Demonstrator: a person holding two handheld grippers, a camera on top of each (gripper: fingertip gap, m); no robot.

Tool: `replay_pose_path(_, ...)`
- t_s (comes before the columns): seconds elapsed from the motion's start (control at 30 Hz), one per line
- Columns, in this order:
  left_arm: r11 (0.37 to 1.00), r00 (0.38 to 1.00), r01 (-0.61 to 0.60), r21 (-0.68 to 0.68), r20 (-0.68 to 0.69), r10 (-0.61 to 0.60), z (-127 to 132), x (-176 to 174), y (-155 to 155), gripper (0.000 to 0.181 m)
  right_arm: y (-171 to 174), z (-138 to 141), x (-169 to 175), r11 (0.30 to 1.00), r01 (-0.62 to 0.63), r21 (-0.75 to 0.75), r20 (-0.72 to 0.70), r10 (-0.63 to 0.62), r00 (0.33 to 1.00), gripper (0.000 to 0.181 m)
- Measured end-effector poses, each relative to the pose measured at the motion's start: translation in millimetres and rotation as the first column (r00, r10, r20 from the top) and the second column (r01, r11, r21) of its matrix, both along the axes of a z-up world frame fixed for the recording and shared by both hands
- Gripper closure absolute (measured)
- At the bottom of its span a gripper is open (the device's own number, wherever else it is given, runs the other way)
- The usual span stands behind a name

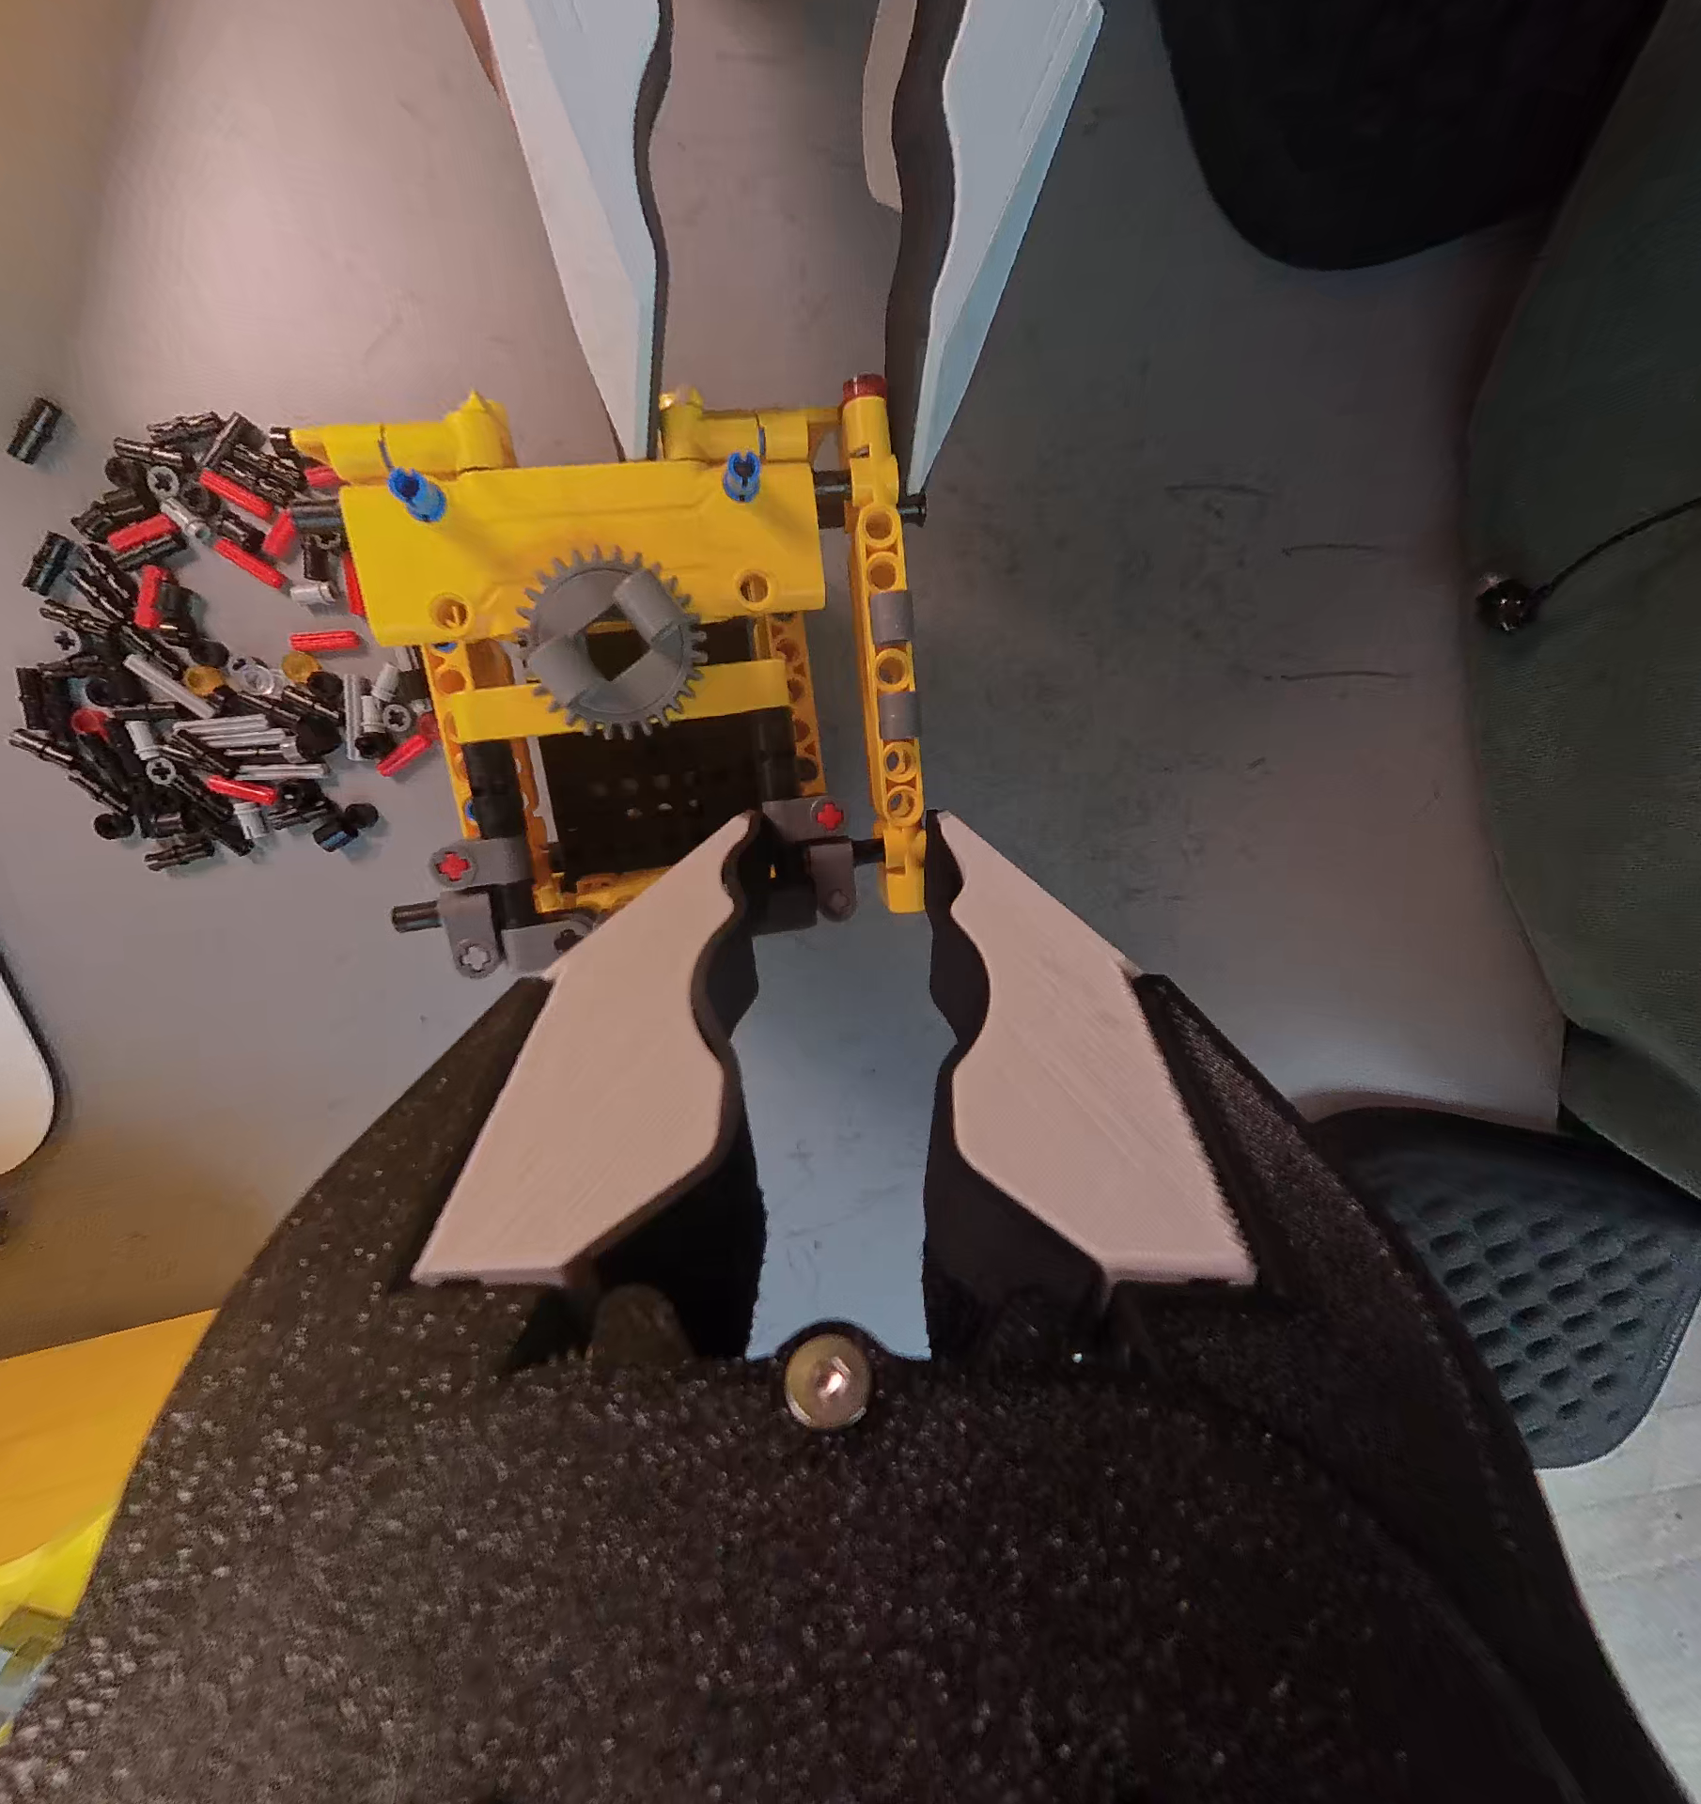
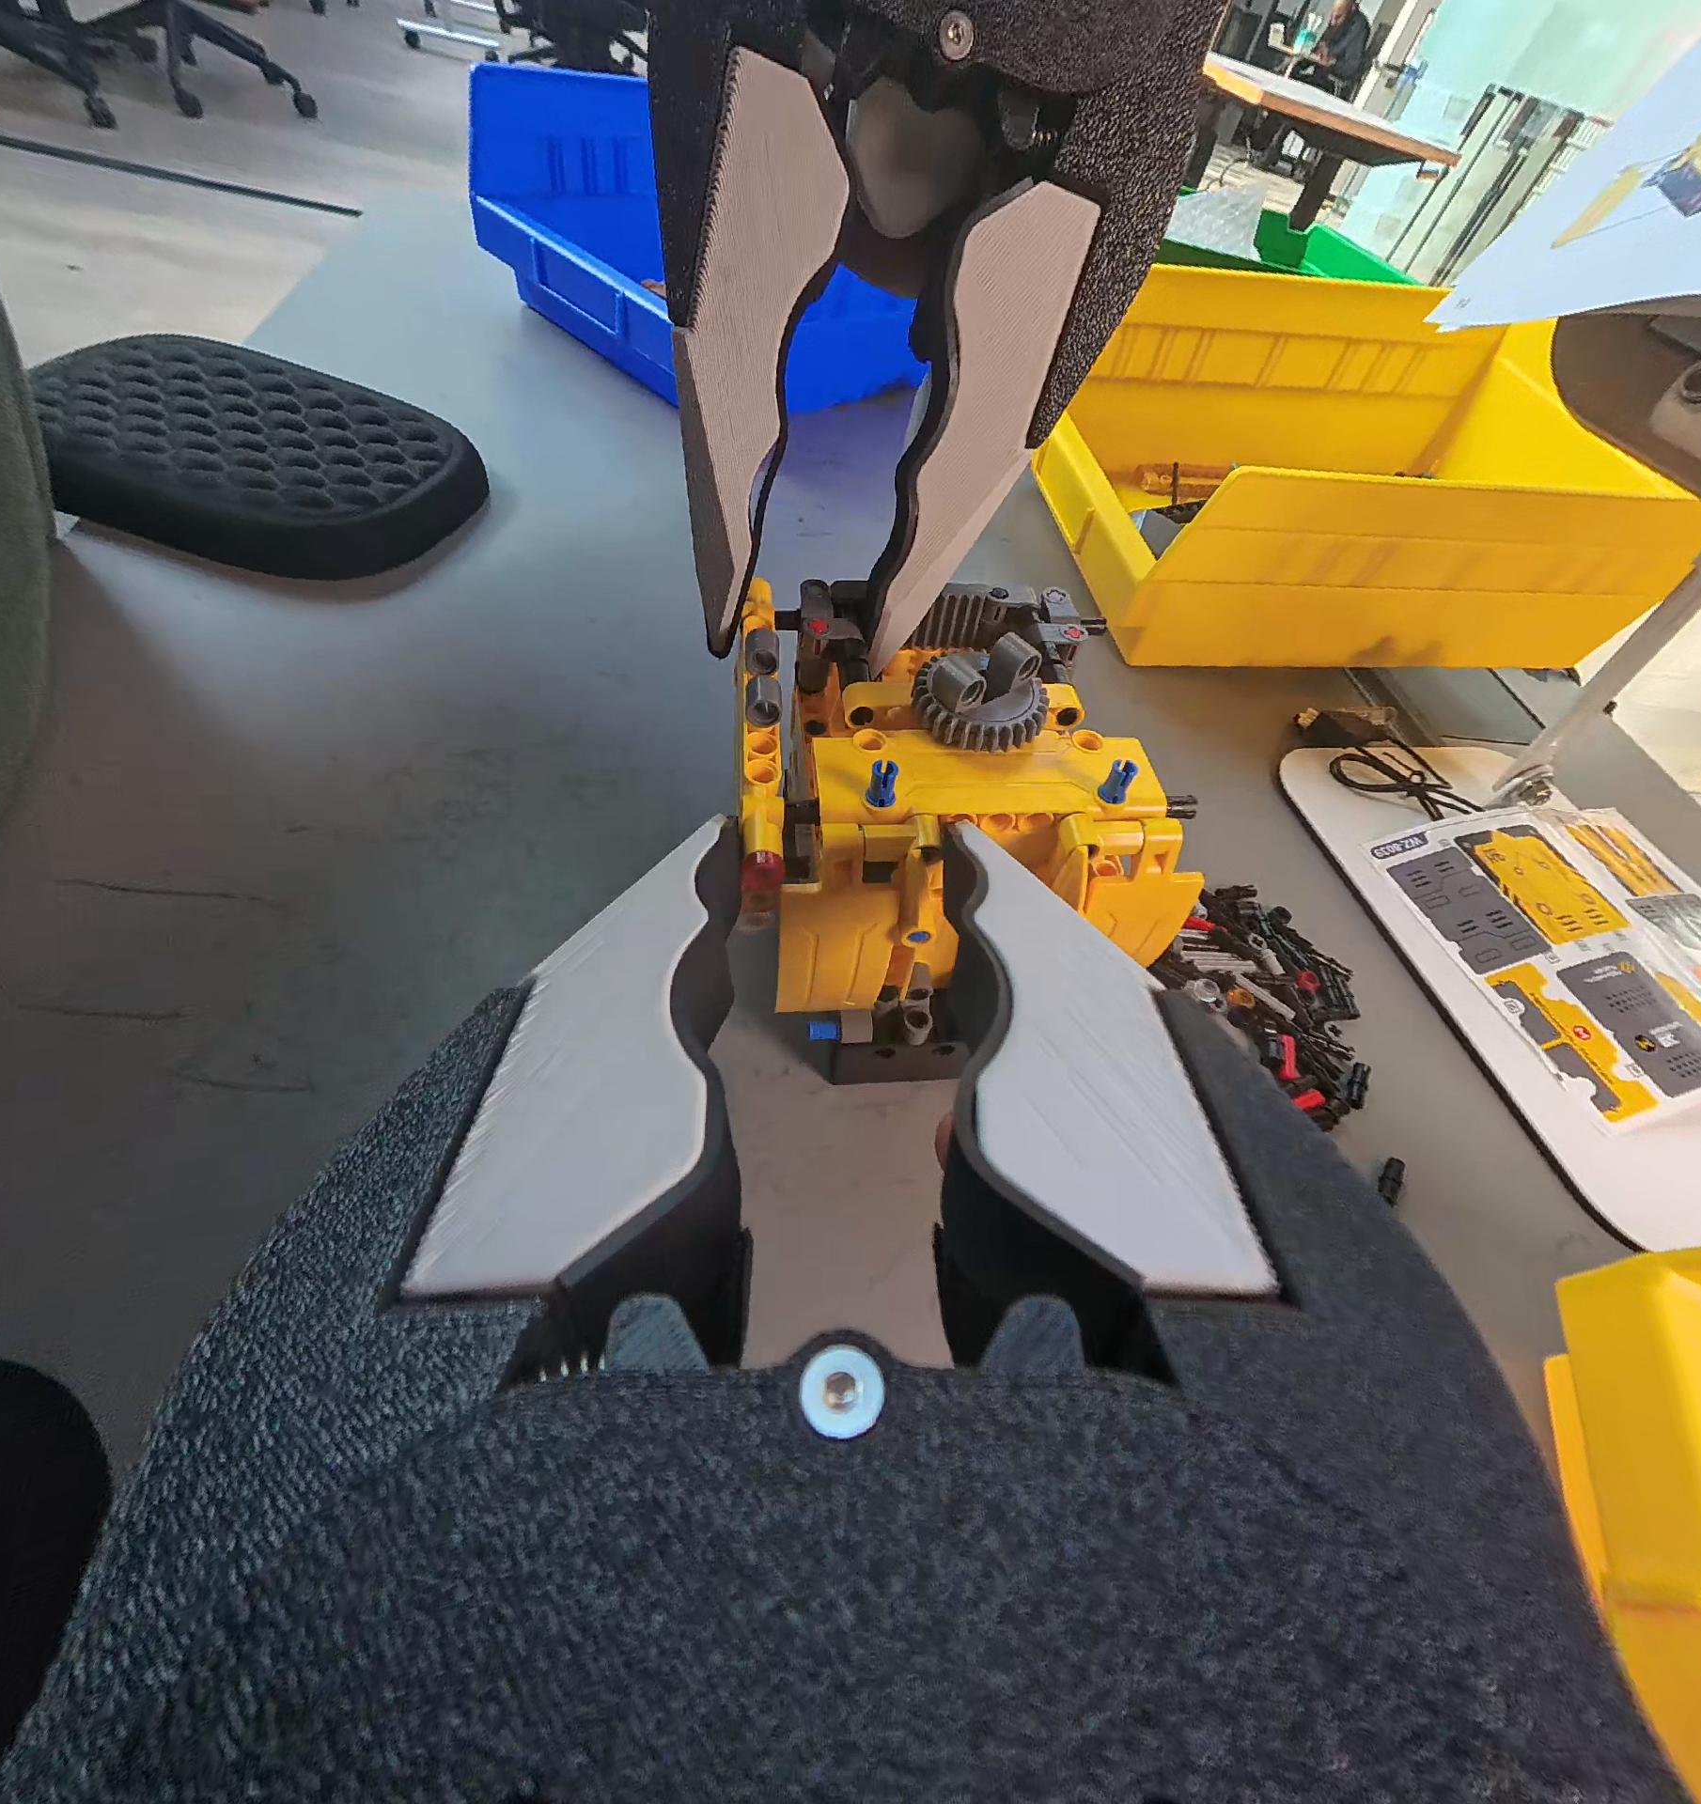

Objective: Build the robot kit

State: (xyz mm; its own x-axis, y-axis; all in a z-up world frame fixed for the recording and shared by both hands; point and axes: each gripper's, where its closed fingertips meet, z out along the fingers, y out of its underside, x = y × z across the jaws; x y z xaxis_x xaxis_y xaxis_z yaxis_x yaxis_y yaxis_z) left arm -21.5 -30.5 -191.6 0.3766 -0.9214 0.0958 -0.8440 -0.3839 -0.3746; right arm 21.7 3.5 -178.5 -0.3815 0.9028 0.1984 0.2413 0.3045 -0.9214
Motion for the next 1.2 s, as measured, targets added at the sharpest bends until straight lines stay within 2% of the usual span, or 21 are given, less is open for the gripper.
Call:
replay_pose_path(0.23,1.0,0.999,0.017,-0.025,0.042,-0.016,1,0,0,0.15,0,1,-1,0.999,0.001,0.041,0.0,-0.001,1.0,0.142)
replay_pose_path(0.57,0.996,0.995,0.003,-0.087,0.096,0.005,2,4,-10,0.151,-9,3,2,0.998,-0.026,-0.05,0.017,0.027,1.0,0.144)
replay_pose_path(0.73,0.985,0.984,-0.007,-0.174,0.173,0.037,6,20,-35,0.151,-31,7,16,0.988,-0.049,-0.147,0.084,0.062,0.994,0.143)
replay_pose_path(0.83,0.97,0.969,0.009,-0.242,0.243,0.052,14,37,-56,0.151,-51,14,31,0.964,-0.041,-0.261,0.164,0.086,0.983,0.143)
replay_pose_path(0.93,0.922,0.94,0.05,-0.384,0.329,0.086,25,56,-85,0.151,-78,21,49,0.899,0.006,-0.437,0.296,0.138,0.945,0.142)
replay_pose_path(1.07,0.799,0.892,0.135,-0.585,0.423,0.159,36,77,-114,0.15,-103,29,68,0.736,0.101,-0.669,0.403,0.246,0.881,0.142)
replay_pose_path(1.2,0.687,0.865,0.208,-0.697,0.458,0.203,34,75,-109,0.148,-97,19,65,0.568,0.197,-0.799,0.432,0.315,0.845,0.142)
